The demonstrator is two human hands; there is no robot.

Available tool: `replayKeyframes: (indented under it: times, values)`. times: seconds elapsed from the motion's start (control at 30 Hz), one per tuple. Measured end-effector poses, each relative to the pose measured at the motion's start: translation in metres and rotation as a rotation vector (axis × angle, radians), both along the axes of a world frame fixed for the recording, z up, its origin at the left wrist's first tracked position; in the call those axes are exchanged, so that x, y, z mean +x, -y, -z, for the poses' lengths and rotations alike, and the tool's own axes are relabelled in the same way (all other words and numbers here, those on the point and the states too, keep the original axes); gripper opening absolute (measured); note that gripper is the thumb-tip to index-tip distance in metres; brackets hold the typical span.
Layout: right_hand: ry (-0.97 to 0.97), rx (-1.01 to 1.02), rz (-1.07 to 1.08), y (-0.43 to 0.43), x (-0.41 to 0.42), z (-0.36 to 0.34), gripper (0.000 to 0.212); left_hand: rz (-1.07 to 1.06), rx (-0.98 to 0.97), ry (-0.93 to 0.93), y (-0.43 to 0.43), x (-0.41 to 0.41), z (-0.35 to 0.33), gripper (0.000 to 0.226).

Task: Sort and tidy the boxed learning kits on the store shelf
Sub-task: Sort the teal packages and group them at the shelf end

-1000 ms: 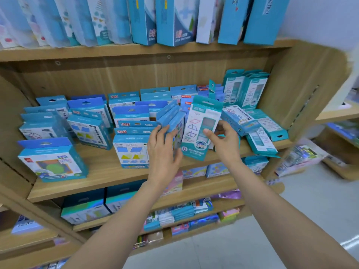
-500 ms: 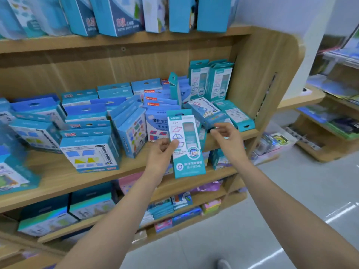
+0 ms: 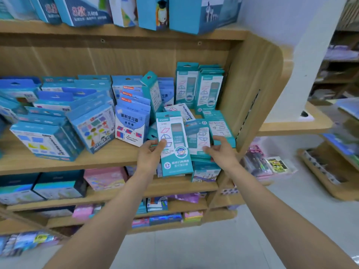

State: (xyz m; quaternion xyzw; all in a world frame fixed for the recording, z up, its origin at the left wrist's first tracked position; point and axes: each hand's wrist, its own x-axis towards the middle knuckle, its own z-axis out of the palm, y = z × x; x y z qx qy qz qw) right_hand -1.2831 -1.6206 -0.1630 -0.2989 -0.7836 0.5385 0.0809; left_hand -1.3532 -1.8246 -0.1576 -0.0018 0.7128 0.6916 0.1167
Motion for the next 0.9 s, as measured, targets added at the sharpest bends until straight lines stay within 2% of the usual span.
replayKeyframes:
  times: [0.13,0.27,0.4,0.6,0.7,0.83,0.9]
  values:
    - [-0.015,-0.088,-0.049,-0.012,0.006,0.001,0.051,-0.008,-0.030,-0.014,-0.011,0.005,-0.003,0.028]
    - [-0.182,0.039,0.054,-0.017,0.010,0.001,0.042,-0.016,-0.043,-0.014,-0.011,0.003,-0.004,0.029]
    - [-0.317,0.086,0.163,-0.020,0.021,-0.007,0.044,0.018,-0.068,-0.011,-0.014,-0.001,-0.004,0.032]
    - [-0.374,-0.213,0.118,-0.023,0.039,-0.012,0.046,0.063,-0.122,0.028,-0.022,-0.007,0.001,0.035]
    - [-0.340,-0.258,0.006,-0.018,0.043,-0.014,0.051,0.076,-0.122,0.020,-0.026,-0.005,0.001,0.039]
    - [-0.139,-0.275,-0.072,-0.005,0.034,-0.013,0.071,0.099,-0.114,0.020,-0.028,-0.005,0.000,0.031]
    - [-0.102,-0.295,-0.063,0.000,0.029,-0.013,0.076,0.109,-0.104,0.018,-0.027,-0.004,-0.002,0.028]
